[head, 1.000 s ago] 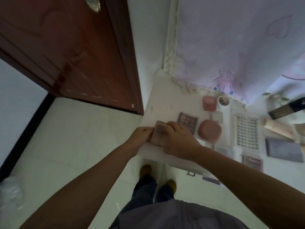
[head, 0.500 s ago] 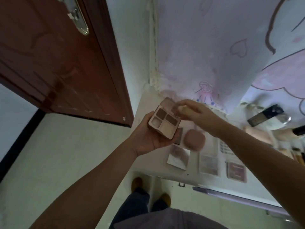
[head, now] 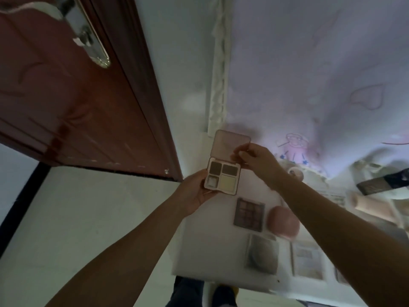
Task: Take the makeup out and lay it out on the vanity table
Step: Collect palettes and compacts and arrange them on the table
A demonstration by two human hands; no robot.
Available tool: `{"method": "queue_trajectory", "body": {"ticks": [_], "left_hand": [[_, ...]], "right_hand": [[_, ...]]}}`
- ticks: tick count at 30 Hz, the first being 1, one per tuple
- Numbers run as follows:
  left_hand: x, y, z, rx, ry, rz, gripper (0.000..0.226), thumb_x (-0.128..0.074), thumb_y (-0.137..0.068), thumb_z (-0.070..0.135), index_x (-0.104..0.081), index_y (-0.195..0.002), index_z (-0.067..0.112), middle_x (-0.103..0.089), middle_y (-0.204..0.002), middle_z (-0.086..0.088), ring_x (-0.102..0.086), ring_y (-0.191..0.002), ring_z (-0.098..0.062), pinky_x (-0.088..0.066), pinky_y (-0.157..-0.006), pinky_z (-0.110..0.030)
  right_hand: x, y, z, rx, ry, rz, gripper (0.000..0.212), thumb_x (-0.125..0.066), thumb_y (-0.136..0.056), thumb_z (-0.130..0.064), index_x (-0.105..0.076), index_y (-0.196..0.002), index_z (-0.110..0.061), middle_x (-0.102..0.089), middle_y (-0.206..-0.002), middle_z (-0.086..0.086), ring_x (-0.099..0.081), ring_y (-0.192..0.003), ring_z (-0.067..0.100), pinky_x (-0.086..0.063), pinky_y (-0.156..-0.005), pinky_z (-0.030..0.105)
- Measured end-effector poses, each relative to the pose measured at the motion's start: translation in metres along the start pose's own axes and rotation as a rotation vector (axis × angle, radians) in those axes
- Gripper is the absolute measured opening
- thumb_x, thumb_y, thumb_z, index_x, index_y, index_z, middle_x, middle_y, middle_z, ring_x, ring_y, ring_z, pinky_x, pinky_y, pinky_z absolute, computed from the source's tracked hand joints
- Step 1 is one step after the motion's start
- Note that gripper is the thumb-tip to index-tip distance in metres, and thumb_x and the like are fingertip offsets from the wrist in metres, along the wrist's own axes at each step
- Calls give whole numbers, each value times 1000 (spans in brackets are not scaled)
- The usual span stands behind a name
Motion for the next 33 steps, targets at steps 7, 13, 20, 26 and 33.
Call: {"method": "queue_trajectory", "body": {"ticks": [7, 13, 20, 26, 33], "left_hand": [[21, -50, 22, -168, -687, 197, 43, -39, -80, 35, -71, -100, 13, -70, -103, -13, -64, -95, -25, -47, -89, -35], [28, -59, 25, -175, -806, 204, 53, -35, -72, 32, -63, -95, -6, -62, -84, -14, -52, -77, -16, -34, -70, -28], [20, -35, 22, -199, -814, 211, 29, -38, -94, 3, -47, -70, 16, -40, -67, 3, -36, -61, -6, -24, -53, -19], [1, 2, -14, -216, -858, 348, 35, -42, -94, 9, -46, -129, 11, -50, -119, -13, -55, -91, -21, -46, -72, -27], [-42, 18, -79, -55, -914, 129, 36, -37, -95, 11, -55, -126, 10, -58, -121, -10, -57, -103, -23, -47, -88, -32]], "right_hand": [[-13, -59, 15, -10, 201, 93, 12, -47, -93, 0, -57, -91, -6, -61, -82, 4, -64, -77, 13, -54, -73, 25], [-19, -80, 26, -40, 487, 142, 20, -50, -92, -13, -62, -103, -2, -62, -101, 13, -57, -97, 28, -44, -85, 34], [-17, -67, 29, -14, 371, 205, 24, -49, -90, -7, -57, -112, -8, -58, -96, 4, -54, -86, 17, -43, -69, 17], [14, -1, 27, 134, 712, 114, 15, -58, -91, -16, -65, -104, -14, -64, -104, 0, -56, -93, 12, -41, -87, 21], [11, 96, 68, 102, 1381, -286, 58, -57, -86, -48, -36, -135, -24, -23, -152, 2, -33, -134, 24, -34, -106, 40]]}}
Point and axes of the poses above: each hand's wrist, its own y-axis away from the middle knuckle, its own x-axis out of the back of the hand, z = x × y, the point moved 1 cm from there along -y, towards the middle knuckle
